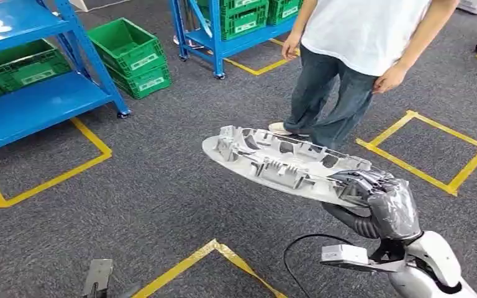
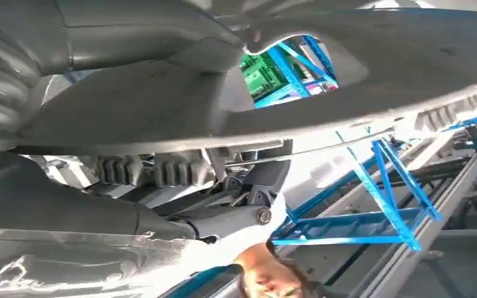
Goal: Take the parts from the cabinet and place them on the table.
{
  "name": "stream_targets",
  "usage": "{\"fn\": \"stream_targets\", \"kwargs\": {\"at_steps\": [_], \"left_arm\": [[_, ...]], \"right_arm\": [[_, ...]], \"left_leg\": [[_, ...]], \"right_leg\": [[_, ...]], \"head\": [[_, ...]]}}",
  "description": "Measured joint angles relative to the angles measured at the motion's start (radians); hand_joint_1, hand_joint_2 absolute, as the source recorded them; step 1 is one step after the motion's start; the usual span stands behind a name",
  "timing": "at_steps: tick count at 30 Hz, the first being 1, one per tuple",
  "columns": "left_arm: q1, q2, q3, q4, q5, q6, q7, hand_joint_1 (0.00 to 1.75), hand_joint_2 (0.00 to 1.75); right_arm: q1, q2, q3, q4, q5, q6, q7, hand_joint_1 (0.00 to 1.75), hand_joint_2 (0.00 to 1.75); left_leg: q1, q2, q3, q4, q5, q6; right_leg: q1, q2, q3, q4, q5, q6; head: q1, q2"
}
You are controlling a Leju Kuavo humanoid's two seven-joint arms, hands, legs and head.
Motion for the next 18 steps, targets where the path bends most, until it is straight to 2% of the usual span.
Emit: {"fn": "stream_targets", "kwargs": {"at_steps": [1,2,3,4,5,6,7,8,9,12,13,14,15,17,18], "left_arm": [[0.0,0.0,0.0,0.0,-0.002,0.0,0.0,0.0,1.75],[0.0,-0.001,0.0,0.0,-0.003,0.0,-0.001,0.0,1.75],[0.001,-0.001,0.0,0.0,-0.003,0.0,-0.001,0.0,1.75],[0.002,-0.001,0.0,0.0,-0.003,0.0,-0.001,0.0,1.75],[0.002,-0.001,0.0,0.0,-0.003,0.0,-0.001,0.0,1.75],[0.001,-0.002,0.0,0.0,-0.003,0.0,-0.001,0.0,1.75],[0.001,-0.002,0.0,0.0,-0.003,-0.001,-0.001,0.0,1.75],[0.001,-0.001,0.0,0.0,-0.003,-0.001,-0.002,0.0,1.75],[-0.001,-0.001,0.0,0.0,-0.003,-0.002,-0.003,0.0,1.75],[-0.001,0.0,0.0,0.0,-0.002,-0.002,-0.003,0.0,1.75],[-0.003,0.0,0.0,0.0,-0.002,-0.002,-0.004,0.0,1.75],[-0.005,0.0,0.0,0.0,-0.002,-0.002,-0.005,0.0,1.75],[-0.006,0.0,0.0,0.0,-0.002,-0.003,-0.005,0.0,1.75],[-0.005,-0.001,0.0,0.0,-0.002,-0.004,-0.005,0.0,1.75],[-0.003,-0.002,0.0,0.0,-0.002,-0.004,-0.005,0.0,1.75]], "right_arm": [[0.001,0.0,0.0,0.0,0.0,0.0,0.0,1.75,1.75],[0.002,0.0,0.0,0.0,0.0,-0.001,-0.001,1.75,1.75],[0.002,0.0,0.0,0.001,0.0,-0.001,-0.001,1.75,1.75],[0.002,0.0,0.0,0.001,0.0,-0.001,-0.001,1.75,1.75],[0.003,0.0,0.0,0.001,0.0,-0.001,0.0,1.75,1.75],[0.003,0.0,0.0,0.001,0.0,-0.001,0.0,1.75,1.75],[0.003,0.0,0.0,0.001,0.0,-0.001,-0.001,1.75,1.75],[0.002,0.0,0.0,0.002,0.0,-0.001,-0.002,1.75,1.75],[-0.001,0.0,0.0,0.001,0.0,-0.002,-0.002,1.75,1.75],[0.0,0.0,-0.001,0.002,0.002,-0.003,-0.001,1.75,1.75],[0.002,0.0,-0.003,0.002,0.001,-0.003,0.001,1.75,1.75],[0.002,0.0,-0.003,0.001,0.001,-0.003,0.0,1.75,1.75],[0.002,-0.001,-0.006,0.001,0.001,-0.003,0.0,1.75,1.75],[0.003,-0.001,-0.006,0.001,0.001,-0.003,0.0,1.75,1.75],[0.003,-0.001,-0.006,0.001,0.001,-0.003,0.0,1.75,1.75]], "left_leg": [[0.0,0.001,0.004,0.0,-0.006,0.001],[-0.001,0.002,0.009,0.0,-0.011,0.001],[0.0,0.003,0.015,0.0,-0.016,0.001],[0.0,0.003,0.023,0.0,-0.021,0.001],[0.0,0.003,0.033,0.0,-0.028,-0.001],[0.002,0.003,0.048,0.0,-0.037,-0.005],[0.003,0.002,0.061,0.0,-0.047,-0.011],[-0.005,0.002,0.063,0.001,-0.053,-0.018],[-0.007,0.001,0.061,0.009,-0.054,-0.022],[-0.007,0.01,0.065,0.002,-0.055,-0.03],[-0.006,0.01,0.064,0.009,-0.069,-0.038],[-0.007,0.009,0.05,0.041,-0.091,-0.04],[-0.007,0.009,0.019,0.106,-0.125,-0.041],[-0.006,0.009,-0.068,0.274,-0.193,-0.043],[-0.006,0.009,-0.098,0.325,-0.2,-0.043]], "right_leg": [[0.0,-0.001,-0.062,0.098,-0.033,0.004],[0.0,-0.001,-0.117,0.174,-0.05,0.007],[0.0,-0.002,-0.151,0.205,-0.041,0.008],[-0.001,-0.003,-0.158,0.186,-0.006,0.008],[-0.001,-0.003,-0.143,0.127,0.046,0.006],[-0.001,-0.006,-0.106,0.028,0.114,0.003],[-0.001,-0.016,-0.067,-0.068,0.169,0.002],[0.004,-0.027,-0.049,-0.087,0.158,0.004],[0.004,-0.021,-0.039,-0.109,0.155,-0.009],[0.006,-0.011,-0.047,-0.101,0.153,-0.028],[0.001,-0.01,-0.042,-0.107,0.154,-0.038],[0.001,-0.008,-0.039,-0.108,0.153,-0.045],[0.001,-0.008,-0.039,-0.109,0.152,-0.05],[0.002,-0.005,-0.039,-0.109,0.15,-0.054],[0.002,-0.002,-0.039,-0.109,0.149,-0.054]], "head": [[-0.001,0.0],[0.0,0.0],[-0.001,0.0],[0.0,0.0],[0.0,0.0],[0.0,0.0],[0.0,0.0],[0.0,0.0],[0.003,0.0],[-0.003,0.0],[-0.003,0.0],[-0.007,0.0],[-0.007,0.0],[-0.007,0.0],[-0.007,0.0]]}}
